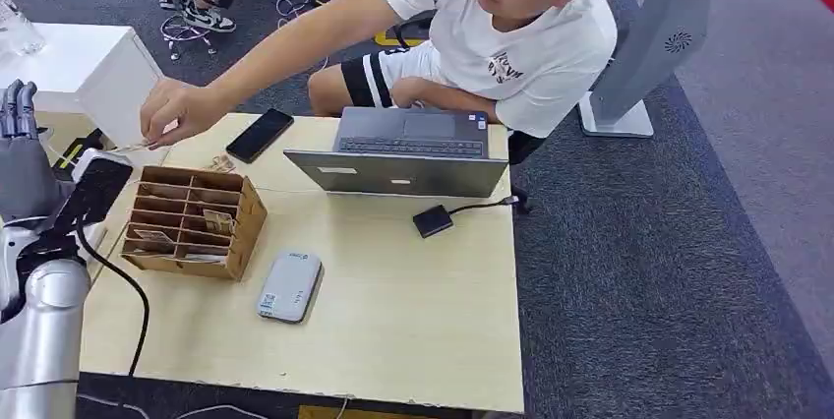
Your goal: Pass the card to the sensor for recognition and then transmit it.
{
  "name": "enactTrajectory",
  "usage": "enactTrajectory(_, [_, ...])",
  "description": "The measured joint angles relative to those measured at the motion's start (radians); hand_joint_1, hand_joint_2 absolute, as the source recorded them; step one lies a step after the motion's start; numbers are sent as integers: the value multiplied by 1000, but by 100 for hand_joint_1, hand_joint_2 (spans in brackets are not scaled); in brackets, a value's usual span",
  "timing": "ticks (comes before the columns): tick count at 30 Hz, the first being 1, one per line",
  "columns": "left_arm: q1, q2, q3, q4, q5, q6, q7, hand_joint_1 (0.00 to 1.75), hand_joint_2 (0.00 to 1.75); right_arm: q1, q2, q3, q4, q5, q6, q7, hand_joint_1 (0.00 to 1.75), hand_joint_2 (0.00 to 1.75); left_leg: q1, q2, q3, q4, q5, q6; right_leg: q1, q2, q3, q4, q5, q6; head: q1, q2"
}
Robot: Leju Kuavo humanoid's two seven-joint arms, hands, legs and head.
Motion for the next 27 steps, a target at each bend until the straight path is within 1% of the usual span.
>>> enactTrajectory(6, [-28,64,-60,37,-111,119,54,175,175,1,0,45,2,61,0,34,0,0,0,1,0,0,0,0,0,1,0,0,0,0,0,0])
enactTrajectory(8, [-31,79,-73,45,-130,142,63,175,175,1,0,53,3,72,-1,39,0,0,0,1,0,0,0,0,0,1,0,0,0,0,0,0])
enactTrajectory(12, [-30,99,-90,54,-130,144,69,175,175,3,0,67,3,72,0,40,0,0,0,1,0,0,0,0,0,1,0,0,0,0,0,0])
enactTrajectory(18, [-23,110,-95,56,-124,149,69,175,175,4,0,69,4,72,0,40,0,0,0,0,0,0,0,1,0,0,0,0,0,0,0,0])
enactTrajectory(27, [-13,113,-103,56,-121,149,64,175,175,5,0,71,4,72,0,40,0,0,0,1,0,0,0,1,0,0,0,0,1,-1,0,0])
